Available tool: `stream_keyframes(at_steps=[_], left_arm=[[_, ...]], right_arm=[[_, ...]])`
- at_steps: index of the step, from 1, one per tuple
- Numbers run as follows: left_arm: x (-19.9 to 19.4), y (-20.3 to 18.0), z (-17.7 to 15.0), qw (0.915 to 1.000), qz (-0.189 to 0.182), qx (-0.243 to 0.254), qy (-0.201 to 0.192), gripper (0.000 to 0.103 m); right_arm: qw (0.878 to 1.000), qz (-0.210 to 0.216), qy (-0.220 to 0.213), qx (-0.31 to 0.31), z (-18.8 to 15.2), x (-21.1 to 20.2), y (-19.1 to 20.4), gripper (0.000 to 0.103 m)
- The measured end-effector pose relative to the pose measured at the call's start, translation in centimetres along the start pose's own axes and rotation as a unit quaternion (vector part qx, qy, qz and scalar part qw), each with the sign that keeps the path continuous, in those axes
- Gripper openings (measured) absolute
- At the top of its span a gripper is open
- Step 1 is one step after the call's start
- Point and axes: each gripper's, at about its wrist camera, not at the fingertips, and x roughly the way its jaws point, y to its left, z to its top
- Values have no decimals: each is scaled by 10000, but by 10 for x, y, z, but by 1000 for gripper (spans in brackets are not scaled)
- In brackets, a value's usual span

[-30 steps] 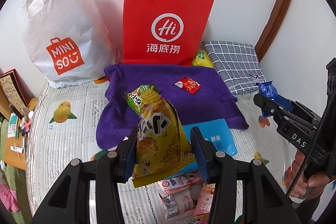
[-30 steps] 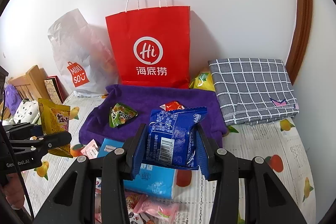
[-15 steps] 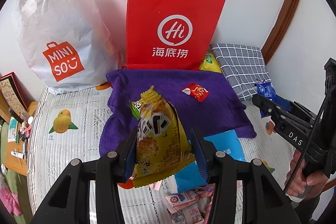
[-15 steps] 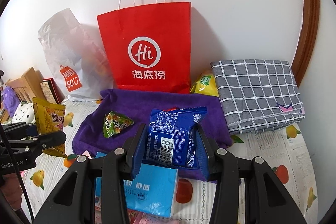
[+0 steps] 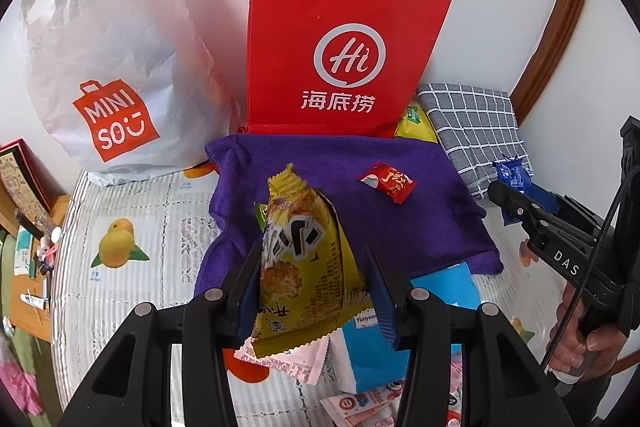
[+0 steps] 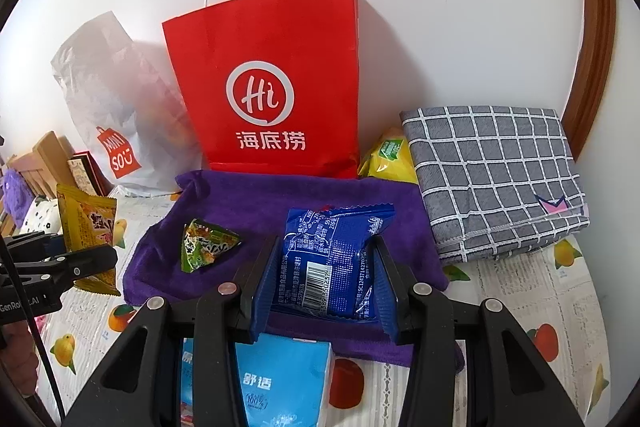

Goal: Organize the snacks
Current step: 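Carry the yellow bag and blue packet over the purple towel with both grippers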

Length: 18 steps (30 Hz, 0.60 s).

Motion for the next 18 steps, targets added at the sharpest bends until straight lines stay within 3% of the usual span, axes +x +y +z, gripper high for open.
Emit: stream_keyframes(at_steps=[18], left_arm=[[26, 19, 10, 9998, 9, -162, 119, 46]], right_arm=[[9999, -83, 112, -88, 13, 31, -8, 44]])
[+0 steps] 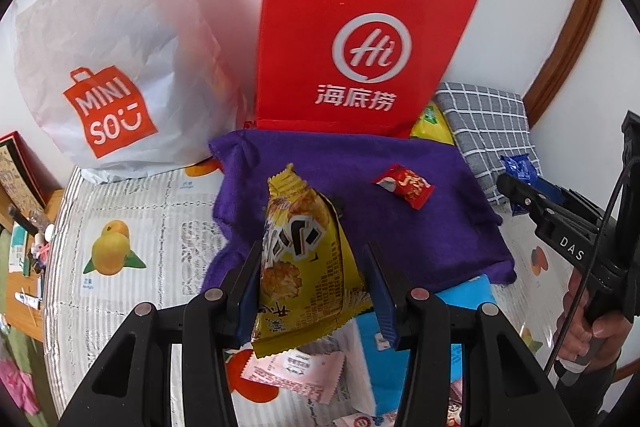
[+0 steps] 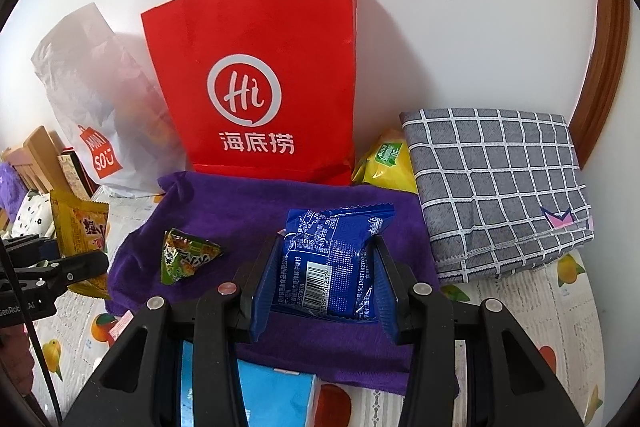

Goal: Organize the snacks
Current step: 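Carry the yellow bag and blue packet over the purple towel with both grippers, then open both grippers to drop the yellow bag and blue packet on the towel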

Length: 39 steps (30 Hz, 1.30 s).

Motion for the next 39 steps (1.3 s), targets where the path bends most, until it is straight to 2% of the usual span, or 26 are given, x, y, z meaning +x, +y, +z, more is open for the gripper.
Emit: stream_keyframes(at_steps=[7, 27, 39], left_arm=[[11, 15, -1, 9997, 43, -199, 96, 46], [60, 10, 1, 9990, 49, -112, 426, 46], [73, 9, 2, 9983, 16, -77, 571, 46]], right_arm=[[10000, -16, 72, 23, 0, 13, -5, 44], [9985, -49, 531, -127, -16, 56, -16, 44], [9968, -90, 769, -207, -25, 73, -14, 44]])
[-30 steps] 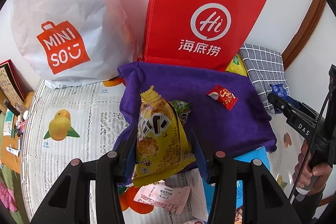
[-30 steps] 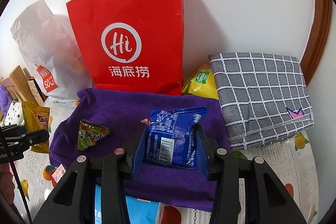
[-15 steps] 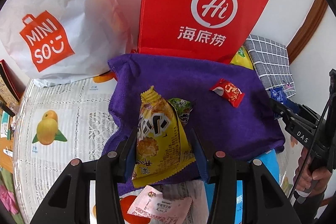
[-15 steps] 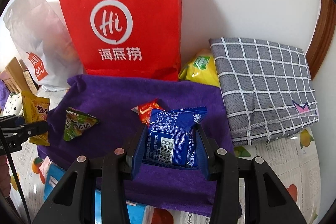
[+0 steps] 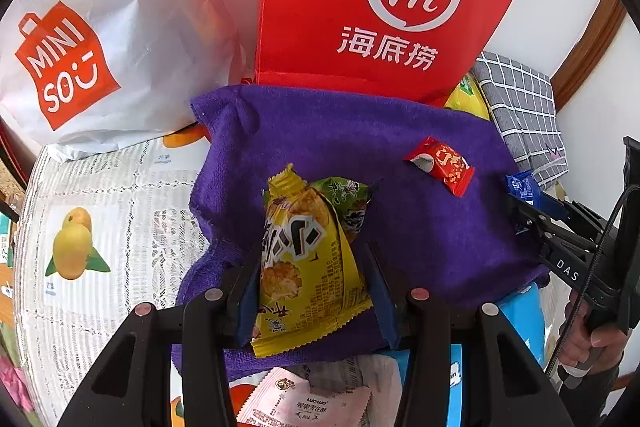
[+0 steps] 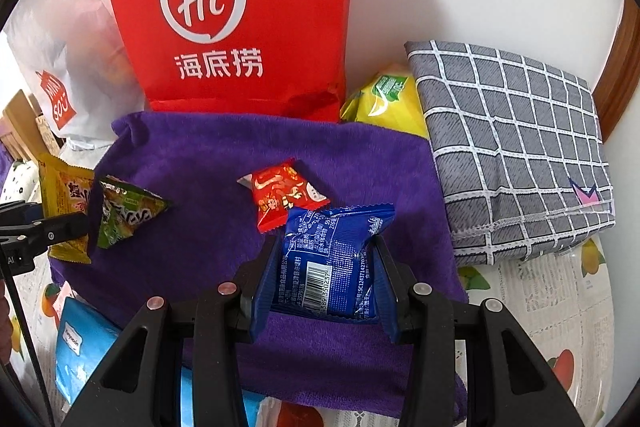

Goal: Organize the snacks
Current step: 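Open both grippers to drop the yellow bag and blue packet on the towel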

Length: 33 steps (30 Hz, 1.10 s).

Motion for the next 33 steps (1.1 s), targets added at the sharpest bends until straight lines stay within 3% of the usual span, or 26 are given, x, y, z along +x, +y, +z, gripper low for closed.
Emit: stream_keyframes(at_steps=[27, 30, 33], left_arm=[[15, -2, -4, 9998, -11, 45, 168, 46], [15, -2, -5, 9999, -23, 43, 163, 46], [15, -3, -6, 9998, -42, 46, 185, 46]], right_arm=[[9997, -39, 209, -137, -3, 15, 4, 46], [9996, -55, 239, -160, -3, 15, 3, 50], [9995, -37, 300, -93, -3, 15, 2, 65]])
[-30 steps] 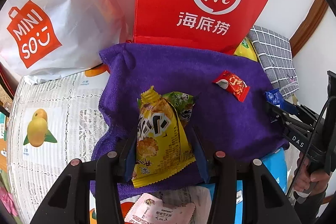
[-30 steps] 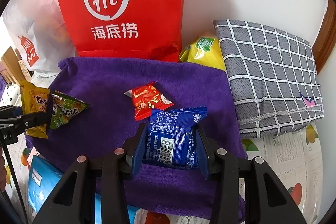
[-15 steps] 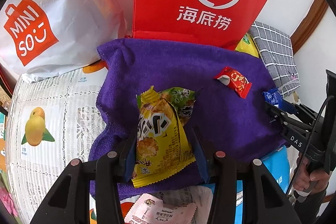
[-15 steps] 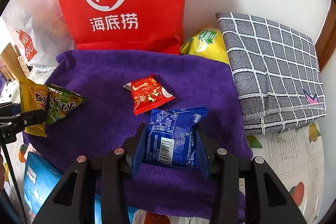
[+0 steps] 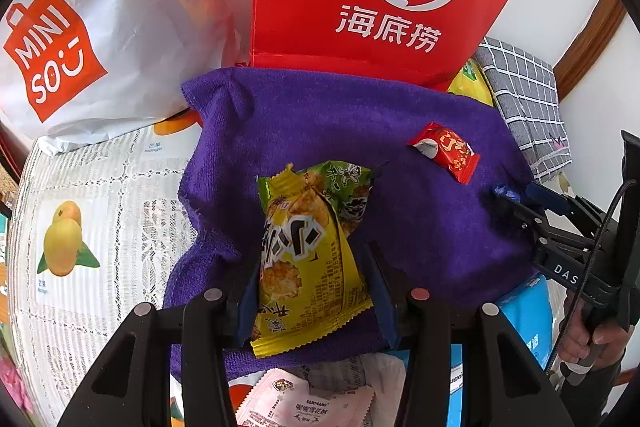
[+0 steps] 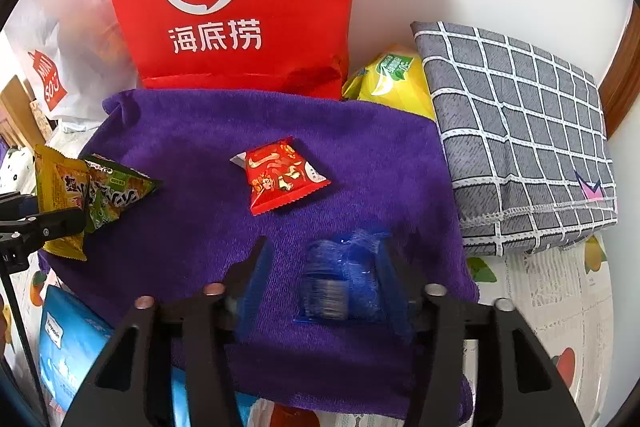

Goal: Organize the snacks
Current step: 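Open both grippers to drop the yellow bag and blue packet on the towel, then withdraw both grippers from the towel toward the remaining snacks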

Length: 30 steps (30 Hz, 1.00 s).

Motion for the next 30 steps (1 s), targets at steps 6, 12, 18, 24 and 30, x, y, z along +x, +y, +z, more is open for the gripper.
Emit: stream_keyframes(at_steps=[6, 12, 18, 24, 30], left_arm=[[-12, 3, -1, 9999, -65, -94, -104, 73], [-36, 3, -6, 9996, -54, -58, -267, 75], [-69, 7, -20, 9989, -74, -81, -465, 75], [-99, 11, -41, 9982, -14, -165, -576, 75], [-130, 13, -68, 9971, 69, -160, -747, 75]], right_arm=[[9998, 80, -15, 180, -1, -11, -3, 74], [9995, -14, -167, 274, -4, -38, -2, 75], [9987, -72, -328, 375, -12, -73, 3, 75], [9972, -144, -572, 456, -26, -107, 10, 75], [9956, -174, -693, 604, -40, -134, 18, 75]])
